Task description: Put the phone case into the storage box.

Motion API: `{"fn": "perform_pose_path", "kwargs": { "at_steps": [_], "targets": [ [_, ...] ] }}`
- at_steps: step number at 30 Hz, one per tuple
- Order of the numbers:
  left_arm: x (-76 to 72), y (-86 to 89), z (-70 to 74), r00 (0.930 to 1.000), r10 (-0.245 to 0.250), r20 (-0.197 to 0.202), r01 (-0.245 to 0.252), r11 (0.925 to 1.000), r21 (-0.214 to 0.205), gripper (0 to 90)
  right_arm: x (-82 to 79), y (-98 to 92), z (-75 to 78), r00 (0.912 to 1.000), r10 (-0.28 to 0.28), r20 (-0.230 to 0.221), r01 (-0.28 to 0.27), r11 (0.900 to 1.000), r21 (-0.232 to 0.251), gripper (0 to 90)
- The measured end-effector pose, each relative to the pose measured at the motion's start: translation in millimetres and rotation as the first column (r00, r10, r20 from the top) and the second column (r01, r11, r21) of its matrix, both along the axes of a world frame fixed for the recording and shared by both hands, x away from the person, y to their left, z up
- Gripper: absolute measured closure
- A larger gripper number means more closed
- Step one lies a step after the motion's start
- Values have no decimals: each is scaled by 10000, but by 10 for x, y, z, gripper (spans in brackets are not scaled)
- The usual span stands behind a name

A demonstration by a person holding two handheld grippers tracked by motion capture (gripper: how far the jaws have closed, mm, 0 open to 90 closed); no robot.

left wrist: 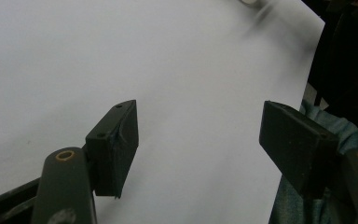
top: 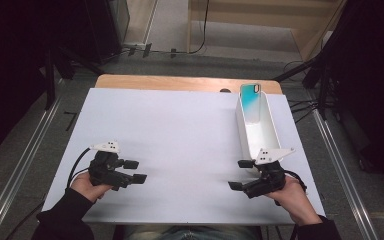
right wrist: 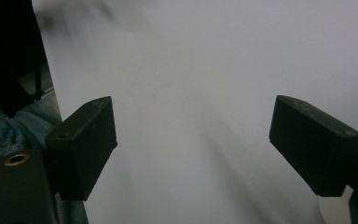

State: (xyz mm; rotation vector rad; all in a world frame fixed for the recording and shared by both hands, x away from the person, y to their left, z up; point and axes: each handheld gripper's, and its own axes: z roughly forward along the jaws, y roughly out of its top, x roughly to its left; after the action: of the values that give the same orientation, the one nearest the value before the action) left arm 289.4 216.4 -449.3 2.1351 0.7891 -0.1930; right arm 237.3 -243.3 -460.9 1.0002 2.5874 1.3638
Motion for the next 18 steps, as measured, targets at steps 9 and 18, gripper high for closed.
{"fn": "perform_pose_path", "kwargs": {
  "at_steps": [9,18],
  "targets": [
    [-5,11,5,10000,-41,19,41,10000,-11,283,-23,-42,-32,9999,-19,120,18,10000,48,136],
    [-3,5,-1,10000,-2,9,2,10000,-51,283,-21,-41,-41,9997,94,209,-94,10000,-3,136]
  ]
}}
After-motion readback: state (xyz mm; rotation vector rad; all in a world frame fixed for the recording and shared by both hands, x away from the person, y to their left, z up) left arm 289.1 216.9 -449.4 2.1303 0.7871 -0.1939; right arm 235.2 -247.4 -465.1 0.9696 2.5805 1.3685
